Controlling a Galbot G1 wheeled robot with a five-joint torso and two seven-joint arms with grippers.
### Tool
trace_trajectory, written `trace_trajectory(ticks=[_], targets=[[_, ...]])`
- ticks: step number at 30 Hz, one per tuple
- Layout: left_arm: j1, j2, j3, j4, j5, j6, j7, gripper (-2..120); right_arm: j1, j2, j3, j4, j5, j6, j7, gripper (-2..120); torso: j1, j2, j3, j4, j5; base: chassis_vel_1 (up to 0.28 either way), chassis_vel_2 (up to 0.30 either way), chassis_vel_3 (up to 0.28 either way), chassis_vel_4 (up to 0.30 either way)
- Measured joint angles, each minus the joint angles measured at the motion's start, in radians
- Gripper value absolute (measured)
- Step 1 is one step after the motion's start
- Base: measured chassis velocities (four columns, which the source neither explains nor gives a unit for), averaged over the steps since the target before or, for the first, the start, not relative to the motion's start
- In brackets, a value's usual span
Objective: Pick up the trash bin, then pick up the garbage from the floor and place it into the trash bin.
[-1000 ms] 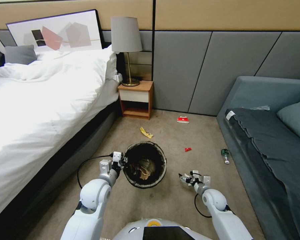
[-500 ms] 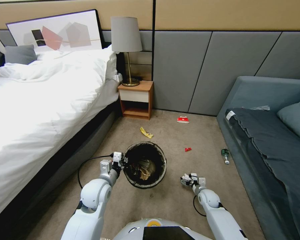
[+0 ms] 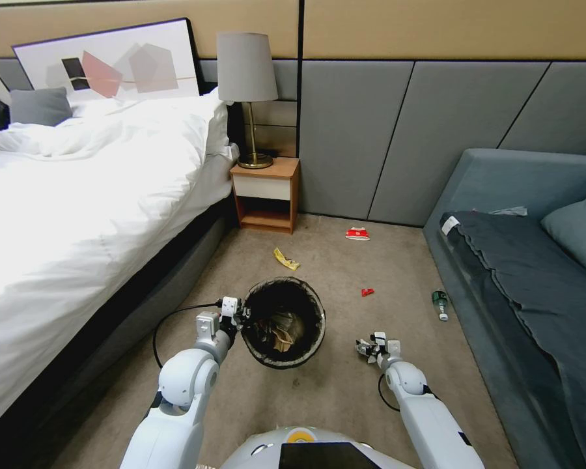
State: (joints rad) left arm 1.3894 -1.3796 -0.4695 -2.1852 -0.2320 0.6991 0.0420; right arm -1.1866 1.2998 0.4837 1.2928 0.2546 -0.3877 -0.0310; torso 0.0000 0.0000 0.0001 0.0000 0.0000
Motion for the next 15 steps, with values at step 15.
trace_trajectory(ticks=[15], targets=[[-0.005, -0.002, 0.002, 0.008, 0.001, -0.001, 0.0, 1, -0.011, 0.007, 0.021, -0.031, 0.006, 0.018, -0.008, 84, 0.0, 0.0, 0.0, 0.0, -0.0001, 0.0, 0.0, 0.0, 0.0]])
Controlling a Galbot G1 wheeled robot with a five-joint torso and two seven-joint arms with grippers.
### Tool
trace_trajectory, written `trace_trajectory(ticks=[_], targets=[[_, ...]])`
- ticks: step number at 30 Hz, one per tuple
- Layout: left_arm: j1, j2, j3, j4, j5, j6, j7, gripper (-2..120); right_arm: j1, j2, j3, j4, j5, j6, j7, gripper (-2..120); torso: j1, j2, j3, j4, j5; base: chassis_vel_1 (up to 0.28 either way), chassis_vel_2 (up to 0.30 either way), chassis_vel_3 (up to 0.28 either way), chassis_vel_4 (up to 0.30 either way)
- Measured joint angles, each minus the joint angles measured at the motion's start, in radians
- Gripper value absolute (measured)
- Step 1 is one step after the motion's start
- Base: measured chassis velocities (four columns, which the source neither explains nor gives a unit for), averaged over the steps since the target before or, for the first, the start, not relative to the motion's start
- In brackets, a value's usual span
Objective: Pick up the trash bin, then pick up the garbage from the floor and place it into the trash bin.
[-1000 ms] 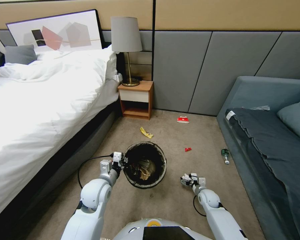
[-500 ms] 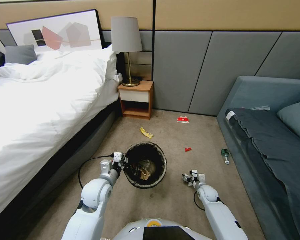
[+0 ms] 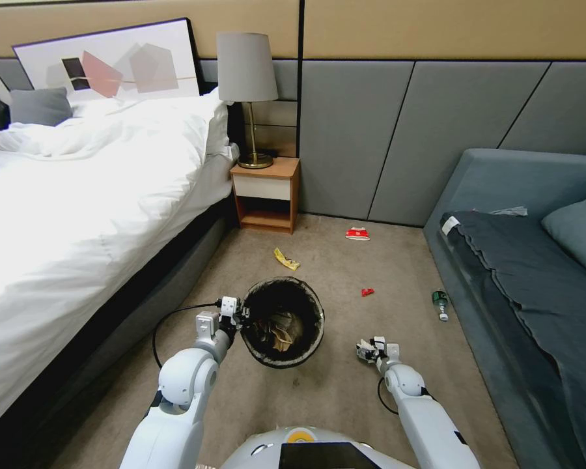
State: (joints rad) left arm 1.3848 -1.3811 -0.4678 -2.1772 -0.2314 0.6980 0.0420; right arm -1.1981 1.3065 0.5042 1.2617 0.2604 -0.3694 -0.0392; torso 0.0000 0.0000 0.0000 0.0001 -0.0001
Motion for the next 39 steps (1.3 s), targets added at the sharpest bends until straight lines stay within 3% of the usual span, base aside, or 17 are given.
trace_trajectory(ticks=[22, 30, 39], targets=[[0.001, -0.008, 0.006, 0.003, 0.006, -0.002, 0.0, 1, -0.018, 0.012, 0.012, -0.013, 0.0, 0.025, -0.001, 6, 0.0, 0.0, 0.0, -0.0001, 0.0, 0.0, 0.0, 0.0, 0.0], [0.004, -0.01, 0.009, -0.001, 0.009, -0.002, -0.001, 1, -0.024, 0.015, 0.025, 0.0, -0.003, 0.043, 0.006, 2, 0.0, 0.0, 0.0, -0.0001, 0.0002, 0.0, 0.0, 0.0, 0.0], [0.009, -0.002, 0.009, -0.009, 0.009, -0.002, -0.001, 1, -0.058, -0.013, 0.061, 0.205, 0.041, 0.036, 0.03, 2, 0.0, 0.0, 0.0, -0.0001, 0.0005, 0.0, 0.0, 0.0, 0.0]])
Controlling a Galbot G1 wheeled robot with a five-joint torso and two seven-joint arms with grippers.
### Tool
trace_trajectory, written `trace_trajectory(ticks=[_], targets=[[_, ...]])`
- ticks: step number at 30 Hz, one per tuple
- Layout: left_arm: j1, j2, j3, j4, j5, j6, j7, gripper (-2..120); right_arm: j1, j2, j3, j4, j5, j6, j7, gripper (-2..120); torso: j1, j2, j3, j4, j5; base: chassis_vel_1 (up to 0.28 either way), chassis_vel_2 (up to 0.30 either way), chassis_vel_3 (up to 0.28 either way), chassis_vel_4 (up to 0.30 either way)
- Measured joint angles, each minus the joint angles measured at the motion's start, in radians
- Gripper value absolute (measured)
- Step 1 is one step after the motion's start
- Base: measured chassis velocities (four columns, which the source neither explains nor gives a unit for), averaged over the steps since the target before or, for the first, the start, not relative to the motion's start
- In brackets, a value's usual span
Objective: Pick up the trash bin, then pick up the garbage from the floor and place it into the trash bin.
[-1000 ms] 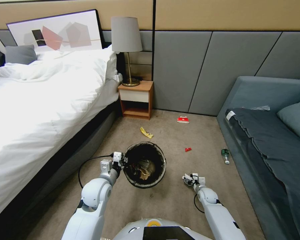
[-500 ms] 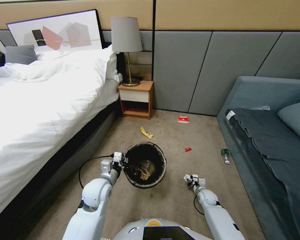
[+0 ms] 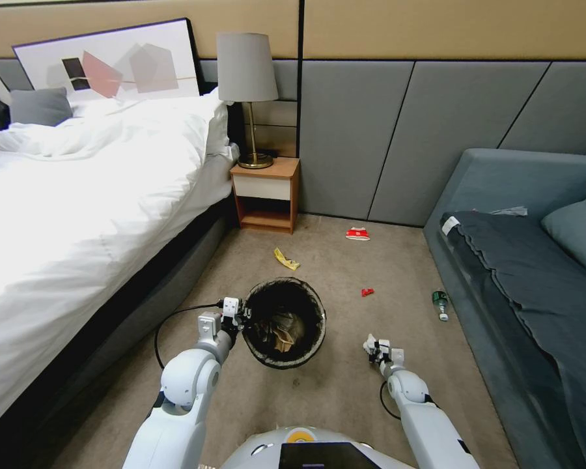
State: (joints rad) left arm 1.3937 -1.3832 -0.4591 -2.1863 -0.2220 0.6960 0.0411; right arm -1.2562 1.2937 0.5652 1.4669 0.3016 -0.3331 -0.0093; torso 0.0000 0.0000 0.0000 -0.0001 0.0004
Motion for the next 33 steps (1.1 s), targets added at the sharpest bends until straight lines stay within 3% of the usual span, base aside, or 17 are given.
trace_trajectory(ticks=[5, 8, 13, 20, 27, 33], targets=[[0.0, 0.003, 0.001, -0.006, -0.001, 0.0, 0.0, 1, -0.023, -0.031, 0.017, 0.147, 0.003, 0.005, 0.002, 2, 0.0, 0.0, 0.0, 0.0, -0.0004, 0.0, 0.0, 0.0, 0.0], [0.003, 0.006, 0.001, -0.009, -0.001, 0.0, 0.0, 1, -0.052, -0.079, 0.03, 0.332, 0.031, -0.014, 0.003, 2, 0.0, 0.0, 0.0, 0.0001, -0.0006, 0.0, 0.0, 0.0, 0.0], [0.005, 0.007, 0.001, -0.01, -0.001, 0.0, 0.0, 1, -0.074, -0.133, 0.027, 0.477, 0.089, -0.053, 0.012, 2, 0.0, 0.0, 0.0, 0.0, -0.0004, 0.0, 0.0, 0.0, 0.0], [0.005, 0.007, 0.004, -0.013, -0.002, 0.0, 0.001, 1, -0.076, -0.237, -0.032, 0.74, 0.199, -0.12, 0.033, 2, 0.0, 0.0, 0.0, 0.0001, -0.0005, 0.0, 0.0, 0.0, 0.0], [0.003, 0.005, 0.015, -0.015, 0.001, 0.003, 0.0, 1, -0.021, -0.295, -0.109, 0.85, 0.305, -0.151, 0.036, 2, 0.0, 0.0, 0.0, 0.0001, -0.0004, 0.0, 0.0, 0.0, 0.0], [-0.003, 0.003, 0.025, -0.017, 0.005, 0.008, -0.001, 1, 0.004, -0.334, -0.147, 0.867, 0.364, -0.143, -0.008, 2, 0.0, 0.0, 0.0, 0.0, -0.0005, 0.0, 0.0, 0.0, 0.0]])
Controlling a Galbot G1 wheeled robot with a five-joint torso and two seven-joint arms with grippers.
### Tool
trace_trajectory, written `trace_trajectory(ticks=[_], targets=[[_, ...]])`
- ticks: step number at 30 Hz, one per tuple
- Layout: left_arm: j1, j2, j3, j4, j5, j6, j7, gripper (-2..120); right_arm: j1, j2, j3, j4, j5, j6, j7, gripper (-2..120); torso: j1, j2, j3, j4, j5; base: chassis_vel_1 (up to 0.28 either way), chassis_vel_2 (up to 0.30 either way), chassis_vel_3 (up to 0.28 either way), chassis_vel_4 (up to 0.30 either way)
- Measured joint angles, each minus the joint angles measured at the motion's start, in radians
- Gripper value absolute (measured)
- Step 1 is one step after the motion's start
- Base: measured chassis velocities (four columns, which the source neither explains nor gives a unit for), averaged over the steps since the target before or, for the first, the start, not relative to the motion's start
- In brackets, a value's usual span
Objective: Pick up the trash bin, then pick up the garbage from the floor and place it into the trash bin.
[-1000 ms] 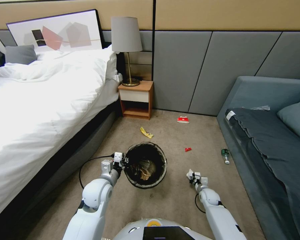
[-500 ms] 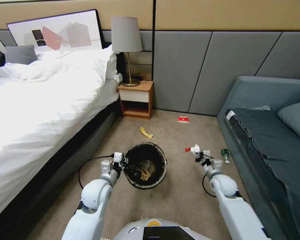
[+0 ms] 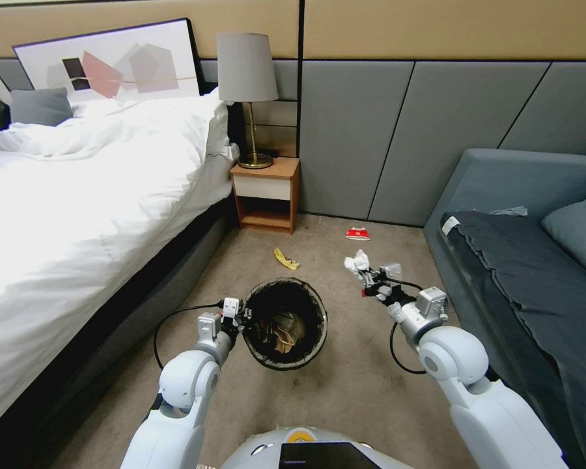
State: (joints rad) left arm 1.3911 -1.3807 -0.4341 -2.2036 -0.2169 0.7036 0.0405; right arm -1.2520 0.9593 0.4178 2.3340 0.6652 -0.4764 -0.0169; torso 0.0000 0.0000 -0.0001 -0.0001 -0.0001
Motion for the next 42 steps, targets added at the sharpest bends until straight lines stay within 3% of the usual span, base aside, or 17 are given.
trace_trajectory(ticks=[6, 14, 25, 31, 36, 38, 42], targets=[[-0.007, 0.0, 0.006, 0.002, 0.008, 0.003, -0.001, 1, 0.054, -0.056, -0.123, -0.01, 0.011, 0.042, -0.071, 2, 0.0, 0.0, 0.0, 0.0001, 0.0001, 0.0, 0.0, 0.0, 0.0], [-0.016, -0.007, 0.006, 0.011, 0.012, 0.004, -0.002, 1, 0.105, -0.067, -0.27, -0.023, 0.008, 0.016, -0.064, 2, 0.0, 0.0, 0.0, 0.0001, 0.0, 0.0, 0.0, 0.0, 0.0], [-0.02, -0.015, 0.009, 0.018, 0.013, 0.004, -0.003, 1, 0.099, -0.08, -0.34, -0.043, -0.035, 0.005, -0.069, 2, 0.0, 0.0, 0.0, 0.0, 0.0001, 0.0, 0.0, 0.0, 0.0], [-0.022, -0.017, 0.01, 0.021, 0.014, 0.004, -0.003, 1, 0.096, -0.079, -0.357, -0.041, -0.055, -0.015, -0.065, 18, 0.0, 0.0, 0.0, 0.0001, 0.0001, 0.0, 0.0, 0.0, 0.0], [-0.023, -0.021, 0.014, 0.027, 0.018, 0.004, -0.003, 1, 0.091, -0.081, -0.37, -0.037, -0.065, -0.031, -0.035, 41, 0.0, 0.0, 0.0, 0.0, 0.0001, 0.0, 0.0, 0.0, 0.0], [-0.024, -0.021, 0.014, 0.027, 0.018, 0.004, -0.002, 1, 0.091, -0.081, -0.371, -0.037, -0.067, -0.031, -0.034, 43, 0.0, 0.0, 0.0, 0.0001, 0.0, 0.0, 0.0, 0.0, 0.0], [-0.026, -0.024, 0.015, 0.028, 0.021, 0.004, -0.002, 1, 0.087, -0.075, -0.373, -0.037, -0.079, -0.035, -0.028, 65, 0.0, 0.0, 0.0, 0.0, 0.0001, 0.0, 0.0, 0.0, 0.0]])
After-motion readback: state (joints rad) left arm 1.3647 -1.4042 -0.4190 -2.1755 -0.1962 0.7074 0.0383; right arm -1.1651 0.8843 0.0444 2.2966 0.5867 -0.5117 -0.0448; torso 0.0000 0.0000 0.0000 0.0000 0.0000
